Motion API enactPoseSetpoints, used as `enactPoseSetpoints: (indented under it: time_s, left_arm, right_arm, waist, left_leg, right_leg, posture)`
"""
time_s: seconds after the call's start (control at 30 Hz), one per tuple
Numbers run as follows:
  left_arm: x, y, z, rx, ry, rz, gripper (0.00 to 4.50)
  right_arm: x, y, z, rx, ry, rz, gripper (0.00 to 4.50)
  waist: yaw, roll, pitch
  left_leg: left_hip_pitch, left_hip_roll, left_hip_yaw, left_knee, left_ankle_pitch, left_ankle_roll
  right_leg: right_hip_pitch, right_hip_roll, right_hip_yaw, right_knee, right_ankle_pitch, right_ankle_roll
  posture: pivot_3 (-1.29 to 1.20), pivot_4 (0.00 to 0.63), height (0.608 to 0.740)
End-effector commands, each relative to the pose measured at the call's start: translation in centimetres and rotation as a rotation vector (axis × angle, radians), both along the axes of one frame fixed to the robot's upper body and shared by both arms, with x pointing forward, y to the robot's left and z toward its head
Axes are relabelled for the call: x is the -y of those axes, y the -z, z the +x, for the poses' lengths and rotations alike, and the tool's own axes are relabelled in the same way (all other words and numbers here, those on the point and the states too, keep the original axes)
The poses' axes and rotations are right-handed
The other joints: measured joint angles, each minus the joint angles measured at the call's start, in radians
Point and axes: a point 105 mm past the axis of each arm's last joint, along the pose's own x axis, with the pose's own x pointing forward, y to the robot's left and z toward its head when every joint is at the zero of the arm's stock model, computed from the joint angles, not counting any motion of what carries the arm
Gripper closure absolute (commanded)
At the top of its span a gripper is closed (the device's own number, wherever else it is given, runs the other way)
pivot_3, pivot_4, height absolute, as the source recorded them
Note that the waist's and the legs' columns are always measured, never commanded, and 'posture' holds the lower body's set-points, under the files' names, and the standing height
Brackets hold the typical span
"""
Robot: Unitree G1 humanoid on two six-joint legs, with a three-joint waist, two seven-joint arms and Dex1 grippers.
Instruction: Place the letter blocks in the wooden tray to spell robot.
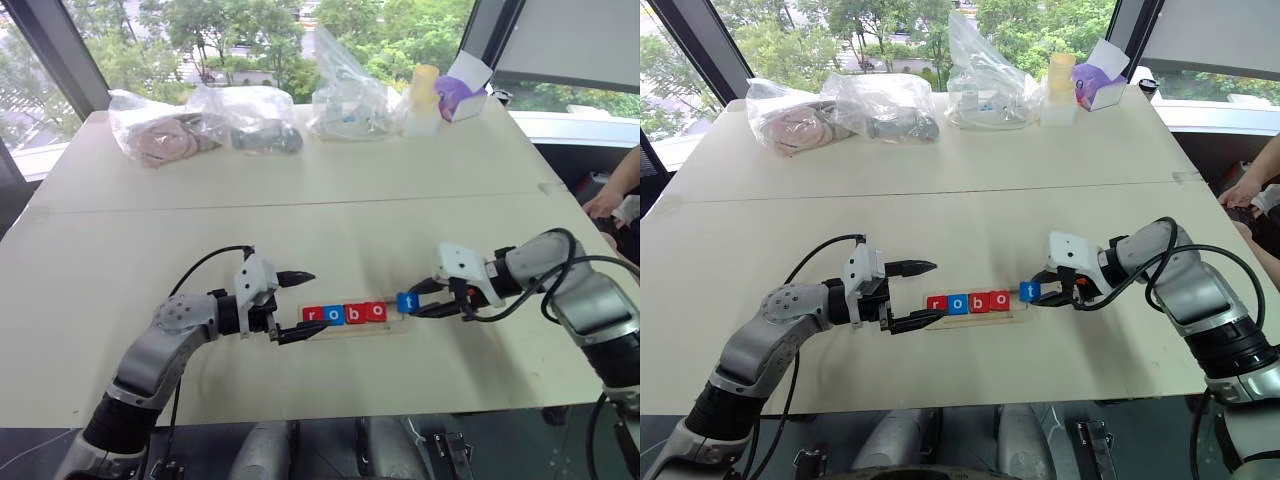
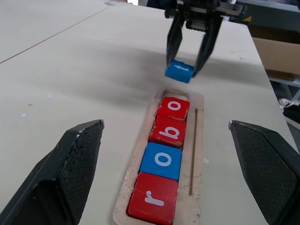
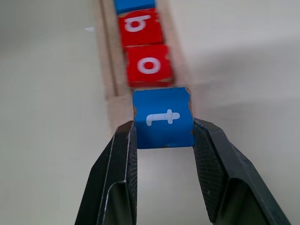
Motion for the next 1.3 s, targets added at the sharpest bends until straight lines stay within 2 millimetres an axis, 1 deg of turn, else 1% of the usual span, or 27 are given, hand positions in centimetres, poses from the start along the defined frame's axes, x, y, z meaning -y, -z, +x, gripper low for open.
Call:
enactPoseSetpoints:
  time_s: [0.03, 0.3, 0.43, 0.6, 1.03, 1.3]
  left_arm:
    - [0.0, -1.1, -0.2, 0.039, 0.002, -0.018, 0.0]
    - [0.0, -1.1, -0.2, 0.038, -0.005, -0.018, 0.0]
    - [-0.1, -1.1, -0.2, 0.039, -0.01, -0.017, 0.0]
    - [-0.1, -1.1, -0.3, 0.036, -0.014, -0.018, 0.0]
    - [-0.1, -1.1, -0.4, 0.036, -0.02, -0.02, 0.0]
    - [0.0, -1.1, -0.3, 0.037, -0.019, -0.021, 0.0]
  right_arm:
    - [-0.4, -0.1, 0.0, 0.028, -0.016, -0.017, 3.39]
    - [-1.0, 0.5, 0.2, 0.028, -0.018, -0.017, 3.39]
    - [-1.7, 0.9, 0.5, 0.041, -0.033, -0.02, 3.39]
    - [-2.7, 0.6, 0.7, 0.06, -0.048, 0.004, 3.39]
    - [-2.8, 1.1, 0.9, 0.068, -0.056, -0.012, 3.39]
    - [-3.0, 1.0, 1.0, 0.07, -0.06, -0.007, 3.39]
  waist:
    - [-0.001, 0.0, 0.0]
    - [-0.001, 0.0, 0.0]
    - [-0.003, 0.0, 0.0]
    - [-0.002, 0.0, 0.0]
    - [-0.002, 0.0, 0.0]
    - [-0.002, 0.0, 0.0]
  left_leg:
    - [0.0, 0.0, 0.0, 0.0, 0.0, 0.0]
    - [0.0, 0.0, 0.0, 0.0, 0.0, 0.0]
    - [0.0, 0.0, 0.0, 0.0, 0.0, 0.0]
    - [0.0, 0.0, 0.0, 0.0, 0.0, 0.0]
    - [0.0, 0.0, 0.0, 0.0, 0.0, 0.0]
    - [0.0, 0.0, 0.0, 0.0, 0.0, 0.0]
  right_leg:
    - [0.0, 0.0, 0.0, 0.0, 0.0, 0.0]
    - [0.0, 0.001, 0.0, 0.0, 0.0, 0.0]
    - [0.0, 0.001, 0.0, 0.0, 0.0, 0.0]
    - [0.0, 0.001, 0.0, 0.0, 0.0, 0.0]
    - [0.0, 0.001, 0.0, 0.0, 0.0, 0.0]
    - [0.0, 0.001, 0.0, 0.0, 0.0, 0.0]
  posture:
    - [0.0, 0.15, 0.74]
    - [0.0, 0.15, 0.74]
    - [0.0, 0.15, 0.74]
    - [0.0, 0.15, 0.74]
    - [0.0, 0.15, 0.74]
    - [0.0, 0.15, 0.74]
